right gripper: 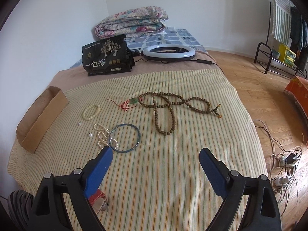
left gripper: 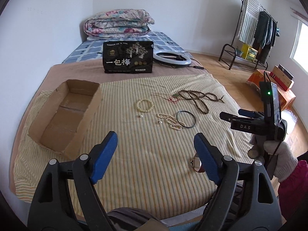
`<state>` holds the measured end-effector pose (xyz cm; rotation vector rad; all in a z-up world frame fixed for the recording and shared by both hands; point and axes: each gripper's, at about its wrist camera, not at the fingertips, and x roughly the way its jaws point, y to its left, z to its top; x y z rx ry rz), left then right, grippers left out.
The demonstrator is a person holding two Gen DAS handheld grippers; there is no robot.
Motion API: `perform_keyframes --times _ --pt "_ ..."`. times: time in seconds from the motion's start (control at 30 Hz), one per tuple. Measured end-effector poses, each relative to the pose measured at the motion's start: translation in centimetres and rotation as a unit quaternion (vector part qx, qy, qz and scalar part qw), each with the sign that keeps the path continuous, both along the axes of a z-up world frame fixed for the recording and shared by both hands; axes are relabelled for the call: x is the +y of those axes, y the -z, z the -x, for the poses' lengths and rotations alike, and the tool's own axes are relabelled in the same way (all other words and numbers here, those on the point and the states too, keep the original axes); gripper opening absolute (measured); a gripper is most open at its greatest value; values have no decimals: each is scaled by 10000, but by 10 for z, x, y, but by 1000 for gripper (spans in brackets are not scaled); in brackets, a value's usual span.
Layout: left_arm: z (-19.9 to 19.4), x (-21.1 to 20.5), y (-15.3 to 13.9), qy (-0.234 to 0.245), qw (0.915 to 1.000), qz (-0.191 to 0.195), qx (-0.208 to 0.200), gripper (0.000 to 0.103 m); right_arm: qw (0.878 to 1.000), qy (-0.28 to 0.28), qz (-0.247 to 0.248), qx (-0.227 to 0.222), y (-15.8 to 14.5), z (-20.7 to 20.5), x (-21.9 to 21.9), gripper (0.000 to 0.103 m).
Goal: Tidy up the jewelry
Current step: 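Lower the left tool onto the red-strapped watch and close on it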
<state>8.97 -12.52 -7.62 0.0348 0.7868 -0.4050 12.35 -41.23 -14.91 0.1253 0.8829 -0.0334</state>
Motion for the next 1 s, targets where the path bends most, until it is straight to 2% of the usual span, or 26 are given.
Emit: perform_keyframes --times 0.13,0.3,0.43,0.5,0.6,0.67,0.77,1.0 --pt "-4 -25 17 315 9992 -24 260 75 9997 -209 40 133 11 -10 2 89" --pt "1 -53 38 713 9961 -69 519 72 9982 -476 -197 308 25 -25 5 83" --pt "1 -67 58 897 9924 -66 842 63 9965 -604 -286 494 39 -43 6 72" --pt "-1 -72 68 938 9908 -81 973 60 9958 -694 -283 529 44 -50 8 70" --pt "-1 -76 80 1053 9876 -67 1161 59 9944 -886 -257 525 49 -54 12 71" --pt "1 -79 87 1125 9860 -97 1225 59 9931 -1042 -179 514 53 -55 16 79" --pt "0 -83 96 1196 9840 -161 1313 51 9891 -1386 -46 491 58 -55 24 89" --pt "-4 -91 112 1253 9810 -228 1462 45 9792 -1941 245 547 69 -63 39 89"
